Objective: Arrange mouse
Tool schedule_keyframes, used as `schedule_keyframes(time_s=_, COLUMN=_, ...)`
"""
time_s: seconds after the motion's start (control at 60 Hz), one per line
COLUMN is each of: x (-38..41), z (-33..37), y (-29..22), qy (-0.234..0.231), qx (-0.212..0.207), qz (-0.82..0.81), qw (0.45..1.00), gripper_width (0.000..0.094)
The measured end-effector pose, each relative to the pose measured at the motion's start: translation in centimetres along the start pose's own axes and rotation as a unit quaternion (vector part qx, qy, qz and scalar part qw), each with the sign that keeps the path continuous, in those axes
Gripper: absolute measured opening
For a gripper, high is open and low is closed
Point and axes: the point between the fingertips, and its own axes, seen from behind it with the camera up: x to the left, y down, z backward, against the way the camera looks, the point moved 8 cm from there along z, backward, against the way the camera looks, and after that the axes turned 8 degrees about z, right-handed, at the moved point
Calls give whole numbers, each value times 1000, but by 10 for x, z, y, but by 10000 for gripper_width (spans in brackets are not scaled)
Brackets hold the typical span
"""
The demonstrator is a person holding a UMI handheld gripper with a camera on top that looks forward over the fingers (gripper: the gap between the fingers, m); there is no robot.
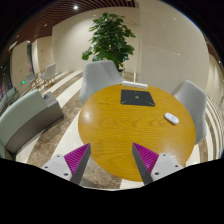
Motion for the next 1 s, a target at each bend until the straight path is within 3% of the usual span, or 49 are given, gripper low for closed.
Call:
schedule_keyframes(time_s=0.2, x=-38, z=-7, y=16, qy=49, qx=12, qz=-24, qw=998, gripper_width=869)
schedule_keyframes(time_s=0.633, x=-205, z=-7, y=64, qy=176, qx=33, qz=-98, qw=979, gripper_width=869)
schedule_keyframes(time_s=1.0, x=-270, z=-46, y=73, qy=172, qx=20, qz=-94, qw=980, gripper_width=866)
